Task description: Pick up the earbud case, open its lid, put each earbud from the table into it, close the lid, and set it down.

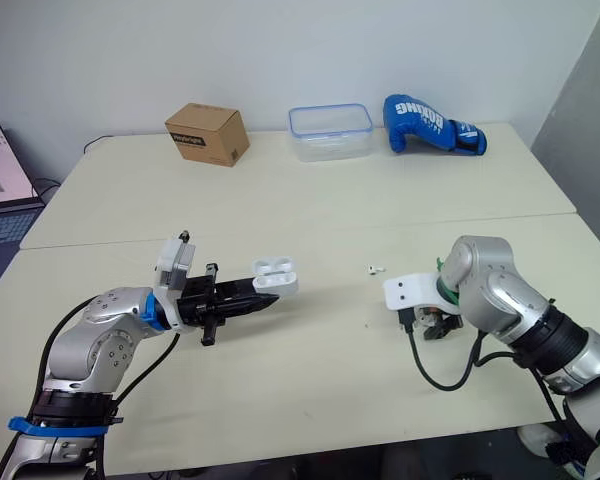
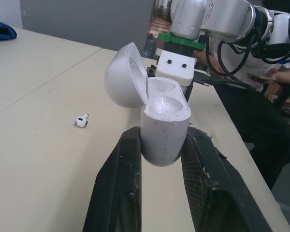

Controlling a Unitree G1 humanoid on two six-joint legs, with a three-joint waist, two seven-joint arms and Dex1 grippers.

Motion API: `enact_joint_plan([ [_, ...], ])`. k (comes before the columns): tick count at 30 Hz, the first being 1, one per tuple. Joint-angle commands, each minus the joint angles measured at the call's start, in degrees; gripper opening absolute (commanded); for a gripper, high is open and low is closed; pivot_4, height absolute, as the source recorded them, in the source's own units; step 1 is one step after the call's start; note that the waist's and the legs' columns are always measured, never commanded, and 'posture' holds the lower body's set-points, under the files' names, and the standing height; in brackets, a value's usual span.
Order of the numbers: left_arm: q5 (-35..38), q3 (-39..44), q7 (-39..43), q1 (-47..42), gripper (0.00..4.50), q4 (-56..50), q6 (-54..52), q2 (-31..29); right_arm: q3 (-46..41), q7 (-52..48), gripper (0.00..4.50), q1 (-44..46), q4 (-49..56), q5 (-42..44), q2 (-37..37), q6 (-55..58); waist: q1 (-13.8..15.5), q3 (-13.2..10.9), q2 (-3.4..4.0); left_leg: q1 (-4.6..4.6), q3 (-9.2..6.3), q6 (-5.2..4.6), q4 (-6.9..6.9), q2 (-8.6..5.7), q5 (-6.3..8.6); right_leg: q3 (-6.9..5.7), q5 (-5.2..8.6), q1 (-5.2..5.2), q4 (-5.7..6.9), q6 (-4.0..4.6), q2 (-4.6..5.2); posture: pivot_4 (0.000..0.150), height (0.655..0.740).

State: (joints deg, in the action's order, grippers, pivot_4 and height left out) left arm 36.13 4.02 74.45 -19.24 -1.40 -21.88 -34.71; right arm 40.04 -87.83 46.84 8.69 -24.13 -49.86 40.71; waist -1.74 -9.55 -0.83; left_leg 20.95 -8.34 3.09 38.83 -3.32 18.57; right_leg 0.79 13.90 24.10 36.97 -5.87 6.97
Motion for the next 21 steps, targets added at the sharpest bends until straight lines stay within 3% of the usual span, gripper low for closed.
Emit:
enact_joint_plan([
  [1, 0.20, 0.20, 0.21, -0.23, 0.81, -1.36, 1.08, 0.16, 0.77, -2.64, 3.11, 1.33, 1.24, -1.48, -0.69, 0.40, -0.01, 0.00, 0.00, 0.00, 0.00, 0.00, 0.00, 0.00, 0.00, 0.00, 0.00, 0.00, 0.00, 0.00, 0.00, 0.150, 0.7307],
  [3, 0.15, 0.13, 0.22, -0.31, 0.81, -1.30, 1.13, 0.22, 1.08, -2.45, 3.11, 1.40, 1.02, -1.80, -0.41, 0.40, 0.00, 0.00, 0.00, 0.00, 0.00, 0.00, 0.00, 0.00, 0.00, 0.00, 0.00, 0.00, 0.00, 0.00, 0.00, 0.150, 0.7307],
  [7, -0.30, -0.21, 0.56, -0.47, 0.81, -1.08, 1.49, 0.11, 1.75, -1.86, 2.21, 1.66, 0.41, -2.13, 0.13, 0.41, -0.02, 0.00, 0.00, 0.00, 0.01, 0.00, 0.00, 0.00, 0.00, 0.00, 0.00, -0.01, 0.00, 0.00, 0.00, 0.150, 0.7307],
  [21, -3.47, -3.06, 3.37, -2.50, 0.81, 2.18, 6.13, 1.26, 2.29, -2.01, 2.21, 2.36, -1.09, -3.69, 0.55, -0.40, -0.02, 0.01, -0.01, -0.01, 0.02, 0.00, 0.02, 0.00, 0.00, 0.00, 0.00, -0.02, 0.01, 0.00, 0.00, 0.150, 0.7307],
])
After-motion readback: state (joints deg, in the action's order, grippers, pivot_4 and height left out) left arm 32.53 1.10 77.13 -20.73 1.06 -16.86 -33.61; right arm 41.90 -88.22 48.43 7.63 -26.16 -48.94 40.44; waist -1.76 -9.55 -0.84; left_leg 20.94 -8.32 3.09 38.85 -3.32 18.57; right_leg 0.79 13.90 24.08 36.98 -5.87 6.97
